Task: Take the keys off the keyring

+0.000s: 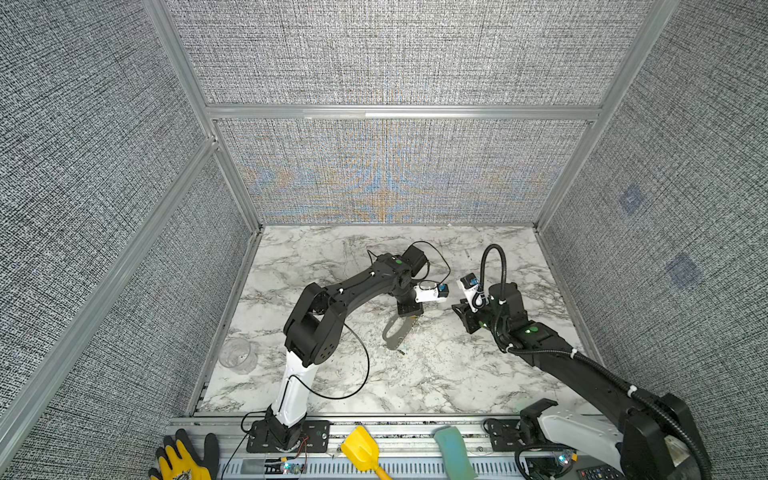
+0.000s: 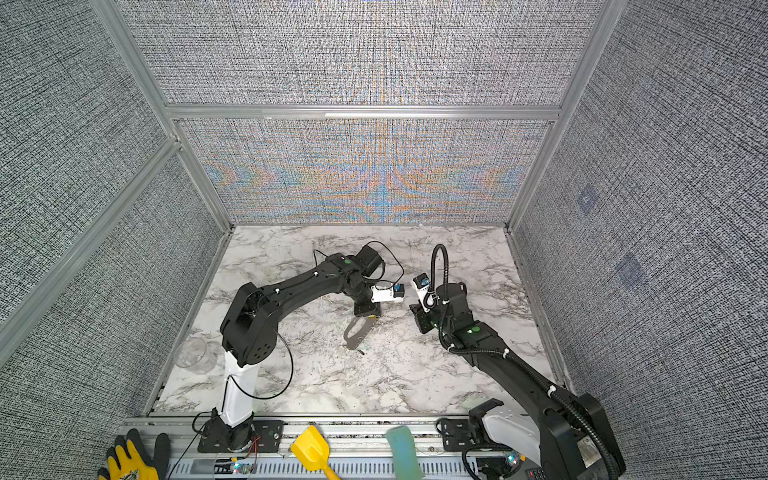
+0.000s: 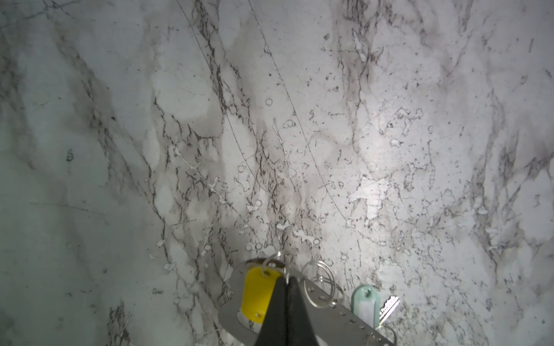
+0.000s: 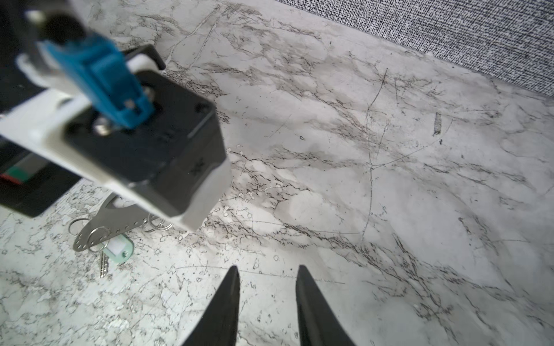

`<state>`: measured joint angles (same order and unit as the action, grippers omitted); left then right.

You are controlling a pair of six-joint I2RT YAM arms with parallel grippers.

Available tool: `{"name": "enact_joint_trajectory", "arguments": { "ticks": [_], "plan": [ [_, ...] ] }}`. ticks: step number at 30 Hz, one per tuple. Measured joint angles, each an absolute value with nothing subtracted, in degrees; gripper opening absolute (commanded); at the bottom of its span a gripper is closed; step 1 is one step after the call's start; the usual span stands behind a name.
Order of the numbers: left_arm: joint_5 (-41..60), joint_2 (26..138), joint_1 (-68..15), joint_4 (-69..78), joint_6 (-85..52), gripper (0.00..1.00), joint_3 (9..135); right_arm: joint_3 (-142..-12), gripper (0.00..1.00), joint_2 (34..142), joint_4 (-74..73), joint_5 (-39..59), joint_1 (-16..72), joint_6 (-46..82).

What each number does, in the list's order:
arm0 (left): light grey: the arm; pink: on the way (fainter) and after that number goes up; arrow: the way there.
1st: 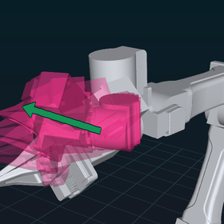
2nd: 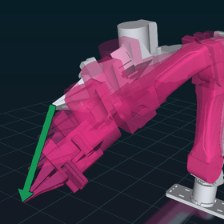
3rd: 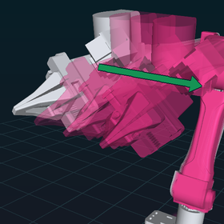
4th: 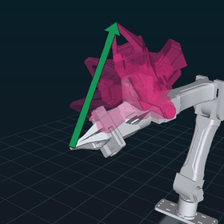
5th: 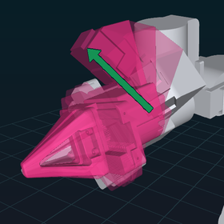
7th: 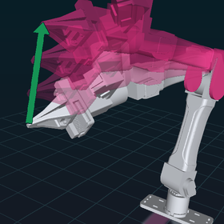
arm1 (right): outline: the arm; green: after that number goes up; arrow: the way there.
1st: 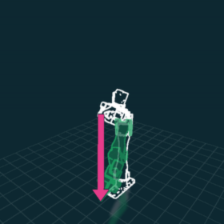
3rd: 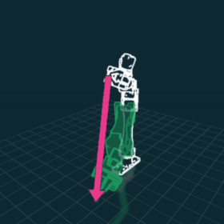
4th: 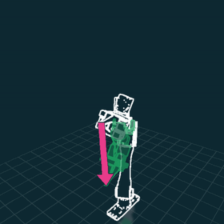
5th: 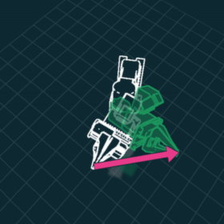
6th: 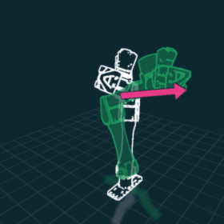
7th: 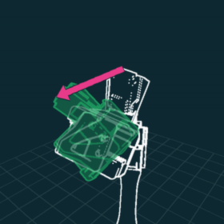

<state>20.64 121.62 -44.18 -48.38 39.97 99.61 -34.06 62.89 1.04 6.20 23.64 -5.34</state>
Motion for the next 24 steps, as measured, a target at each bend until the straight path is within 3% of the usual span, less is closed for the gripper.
{"name": "enact_joint_trajectory", "arguments": {
  "ticks": [5, 15, 24],
  "plan": [
    [21.2, 123.4, -44.2, -48.1, 37.3, 0.32, 101.7, -33.7, 0.35, 63.0, 1.5, 4.8, 22.4, -4.8],
    [21.2, 116.1, -39.7, -42.1, 30.9, 0.36, 92.9, -39.0, 0.37, 70.4, 4.7, 9.9, 22.0, -5.0],
    [22.4, 106.3, -37.4, -34.4, 24.1, 0.37, 77.5, -57.6, 0.47, 89.3, 13.5, 12.6, 24.6, -5.8]
  ]
}}
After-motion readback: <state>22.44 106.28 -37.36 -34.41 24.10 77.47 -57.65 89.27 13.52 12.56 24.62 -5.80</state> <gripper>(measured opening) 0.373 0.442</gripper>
